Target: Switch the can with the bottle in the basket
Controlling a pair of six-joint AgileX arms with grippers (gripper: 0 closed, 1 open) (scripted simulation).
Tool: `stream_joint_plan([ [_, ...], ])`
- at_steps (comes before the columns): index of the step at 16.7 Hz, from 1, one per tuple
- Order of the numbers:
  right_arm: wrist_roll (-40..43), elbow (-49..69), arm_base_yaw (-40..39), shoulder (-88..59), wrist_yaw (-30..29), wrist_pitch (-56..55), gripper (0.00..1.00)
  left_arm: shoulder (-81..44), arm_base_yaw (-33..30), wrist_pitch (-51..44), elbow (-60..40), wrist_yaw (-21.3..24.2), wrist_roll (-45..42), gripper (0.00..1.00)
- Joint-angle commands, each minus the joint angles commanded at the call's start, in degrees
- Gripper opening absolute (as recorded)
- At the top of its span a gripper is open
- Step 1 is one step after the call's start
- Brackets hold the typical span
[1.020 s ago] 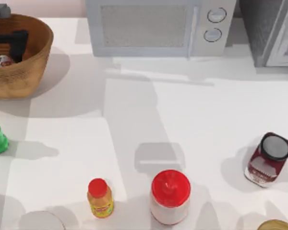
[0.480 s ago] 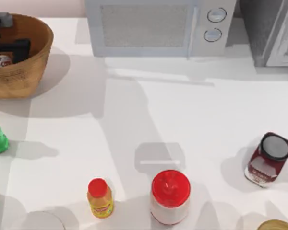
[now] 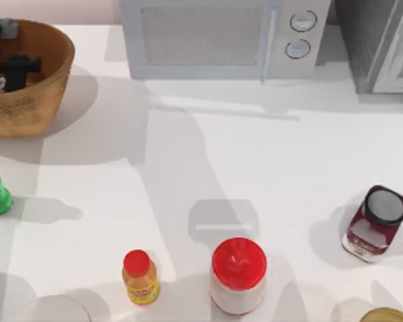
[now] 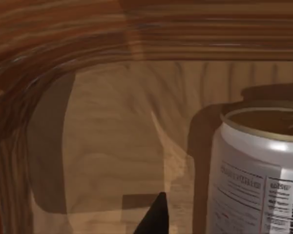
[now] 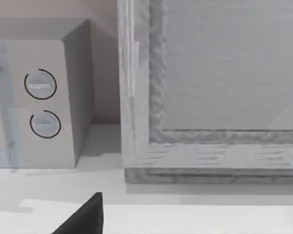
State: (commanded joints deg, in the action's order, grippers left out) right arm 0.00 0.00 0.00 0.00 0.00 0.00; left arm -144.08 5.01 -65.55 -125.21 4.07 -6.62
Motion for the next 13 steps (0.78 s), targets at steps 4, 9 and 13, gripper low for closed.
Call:
stream_joint_plan([
  [4, 0.0, 0.0, 0.0, 0.0, 0.0, 0.0, 1.0, 0.0, 0.0, 0.0, 0.0, 0.0, 0.0, 0.1],
  [9, 0.0, 0.0, 0.0, 0.0, 0.0, 0.0, 1.0, 0.0, 0.0, 0.0, 0.0, 0.0, 0.0, 0.0],
  [13, 0.0, 0.0, 0.0, 0.0, 0.0, 0.0, 1.0, 0.0, 0.0, 0.0, 0.0, 0.0, 0.0, 0.0],
])
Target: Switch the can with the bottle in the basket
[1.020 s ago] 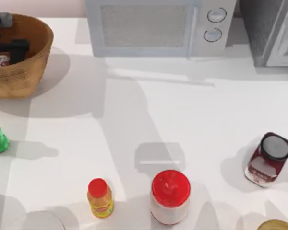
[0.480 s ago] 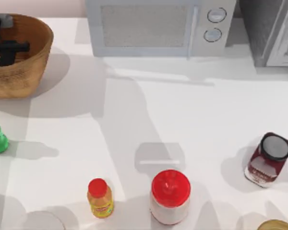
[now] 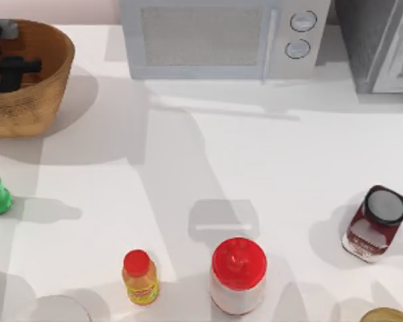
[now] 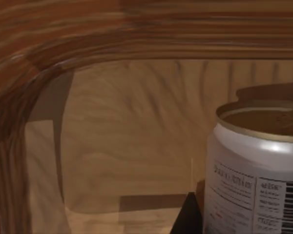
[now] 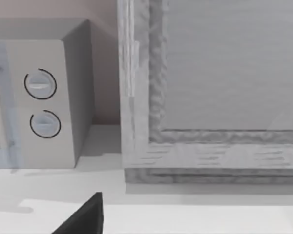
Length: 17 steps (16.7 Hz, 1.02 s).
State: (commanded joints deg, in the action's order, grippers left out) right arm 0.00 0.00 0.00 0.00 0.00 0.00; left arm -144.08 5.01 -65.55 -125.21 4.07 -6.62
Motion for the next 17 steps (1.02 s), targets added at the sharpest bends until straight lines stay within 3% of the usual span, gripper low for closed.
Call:
stream_joint_plan([
  [4, 0.0, 0.0, 0.0, 0.0, 0.0, 0.0, 1.0, 5.0, 0.6, 0.5, 3.4, -0.9, 1.1, 0.0],
  [8, 0.0, 0.0, 0.0, 0.0, 0.0, 0.0, 1.0, 14.7, 1.8, 7.3, 13.0, -2.9, 2.8, 0.0],
  [17, 0.0, 0.0, 0.0, 0.0, 0.0, 0.0, 1.0, 58.4, 2.0, 28.3, 45.5, -5.0, 5.6, 0.0],
])
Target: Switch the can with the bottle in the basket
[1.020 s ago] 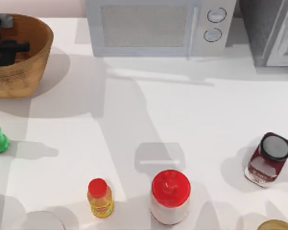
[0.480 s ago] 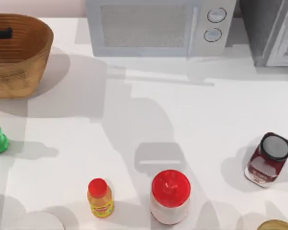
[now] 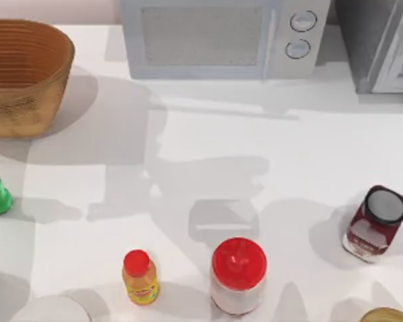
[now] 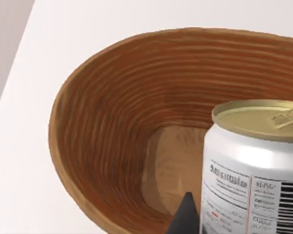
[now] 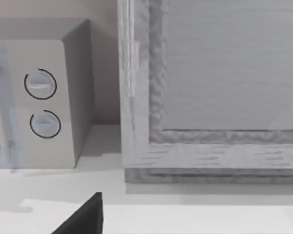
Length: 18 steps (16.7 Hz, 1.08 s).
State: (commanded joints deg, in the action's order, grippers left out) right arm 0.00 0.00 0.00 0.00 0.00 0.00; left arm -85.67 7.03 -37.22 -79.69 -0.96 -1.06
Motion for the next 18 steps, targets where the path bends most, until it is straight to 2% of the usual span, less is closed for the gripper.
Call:
stream_joint_plan([
  [6, 0.0, 0.0, 0.0, 0.0, 0.0, 0.0, 1.0, 42.7, -0.1, 14.6, 35.4, -1.8, 1.4, 0.0],
  [10, 0.0, 0.0, 0.0, 0.0, 0.0, 0.0, 1.0, 65.3, -2.3, 24.1, 58.1, -1.4, 1.5, 0.0],
  [14, 0.0, 0.0, 0.0, 0.0, 0.0, 0.0, 1.0, 79.6, -5.3, 32.4, 72.9, 0.0, 1.2, 0.0],
  [18, 0.0, 0.0, 0.0, 0.0, 0.0, 0.0, 1.0, 85.4, -7.1, 37.1, 79.4, 1.0, 1.1, 0.0],
])
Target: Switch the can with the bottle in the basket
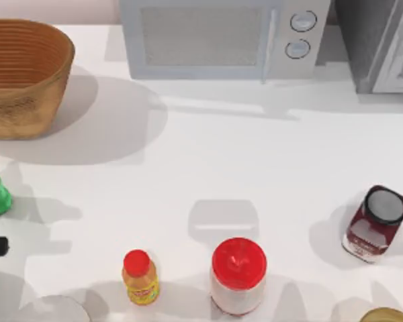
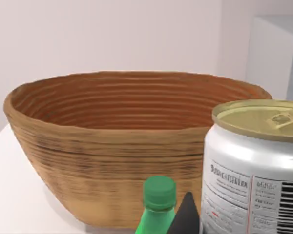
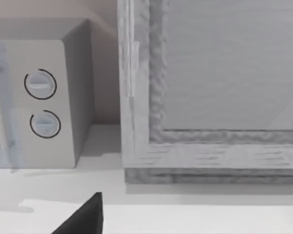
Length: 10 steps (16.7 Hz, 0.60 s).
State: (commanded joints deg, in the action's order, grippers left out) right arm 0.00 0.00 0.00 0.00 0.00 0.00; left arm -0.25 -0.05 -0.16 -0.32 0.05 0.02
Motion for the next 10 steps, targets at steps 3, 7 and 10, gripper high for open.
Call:
stream_joint_plan([
  [3, 0.0, 0.0, 0.0, 0.0, 0.0, 0.0, 1.0, 0.2, 0.1, 0.2, 0.3, 0.0, 0.0, 0.0],
  [7, 0.0, 0.0, 0.0, 0.0, 0.0, 0.0, 1.0, -0.5, 0.1, 0.3, 0.1, 0.1, -0.1, 0.0],
  [10, 0.0, 0.0, 0.0, 0.0, 0.0, 0.0, 1.0, -5.4, -0.5, 3.0, -2.2, 2.4, -0.2, 0.0],
])
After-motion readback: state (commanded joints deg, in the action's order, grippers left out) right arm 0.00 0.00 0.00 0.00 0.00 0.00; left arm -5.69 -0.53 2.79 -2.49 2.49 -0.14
